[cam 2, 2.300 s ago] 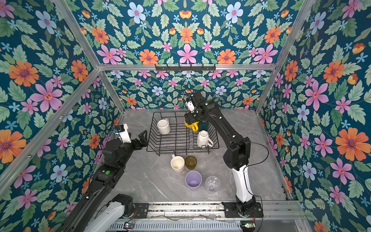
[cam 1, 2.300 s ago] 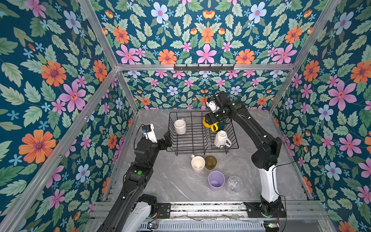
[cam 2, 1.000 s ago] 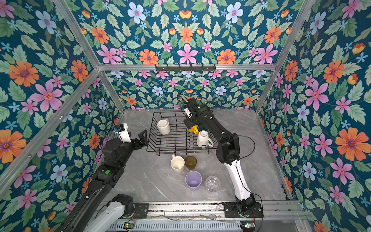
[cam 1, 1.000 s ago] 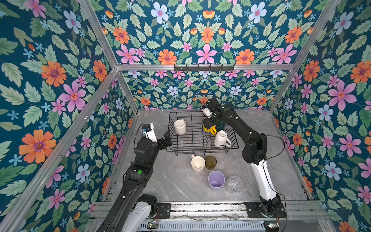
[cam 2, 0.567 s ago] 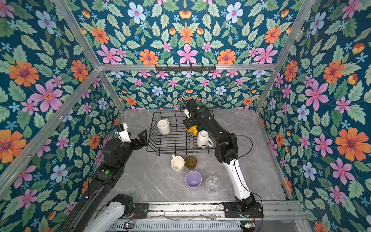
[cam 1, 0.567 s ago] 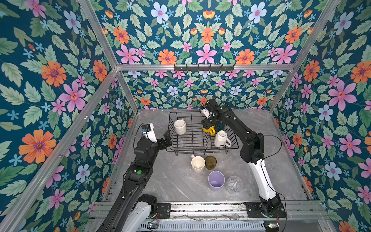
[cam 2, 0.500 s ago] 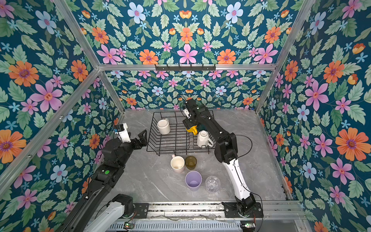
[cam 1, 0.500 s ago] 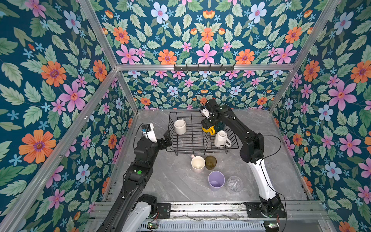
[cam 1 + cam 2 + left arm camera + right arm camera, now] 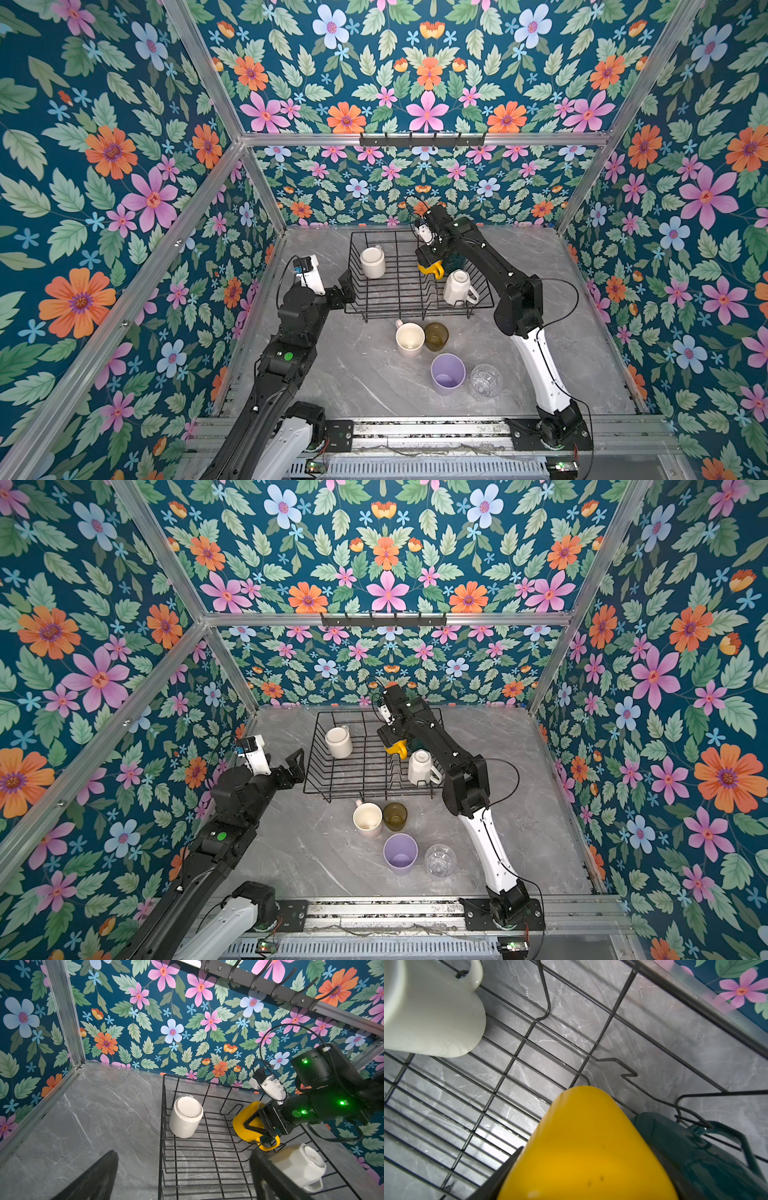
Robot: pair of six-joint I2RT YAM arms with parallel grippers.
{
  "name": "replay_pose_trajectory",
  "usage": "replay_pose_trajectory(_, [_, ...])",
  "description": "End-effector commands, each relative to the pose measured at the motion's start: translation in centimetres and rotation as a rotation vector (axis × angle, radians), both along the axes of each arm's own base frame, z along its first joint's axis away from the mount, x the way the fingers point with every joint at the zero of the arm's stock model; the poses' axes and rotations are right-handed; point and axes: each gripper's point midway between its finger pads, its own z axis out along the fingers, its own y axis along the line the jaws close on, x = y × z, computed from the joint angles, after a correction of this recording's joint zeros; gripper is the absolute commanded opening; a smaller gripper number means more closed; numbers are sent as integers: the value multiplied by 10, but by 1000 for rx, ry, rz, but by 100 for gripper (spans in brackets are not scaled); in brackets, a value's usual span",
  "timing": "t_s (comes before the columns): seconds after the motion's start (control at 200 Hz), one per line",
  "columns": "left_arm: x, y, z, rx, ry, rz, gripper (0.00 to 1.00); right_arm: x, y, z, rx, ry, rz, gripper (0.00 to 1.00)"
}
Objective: Load cups into a dish rack
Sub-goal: Place the cup upside down at the dish rack.
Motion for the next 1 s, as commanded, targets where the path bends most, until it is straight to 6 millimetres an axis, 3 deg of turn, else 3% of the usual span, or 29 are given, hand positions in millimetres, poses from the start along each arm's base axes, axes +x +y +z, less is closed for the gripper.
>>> replay_pose_trajectory(0.0, [0, 0, 2, -3, -3, 1, 99, -12, -14, -26, -88, 74, 6, 36])
replay_pose_trajectory(0.305, [1, -1, 2, -5, -3, -2, 100, -19, -16, -37, -118, 109, 36, 48])
replay_pose_trajectory(0.565, [3, -2, 3, -10, -5, -7, 100, -22, -17, -39, -118, 122, 44, 69])
replay_pose_trajectory(0.995, [5, -4, 3, -15, -5, -11, 99, -27, -18, -47, -131, 139, 67, 83])
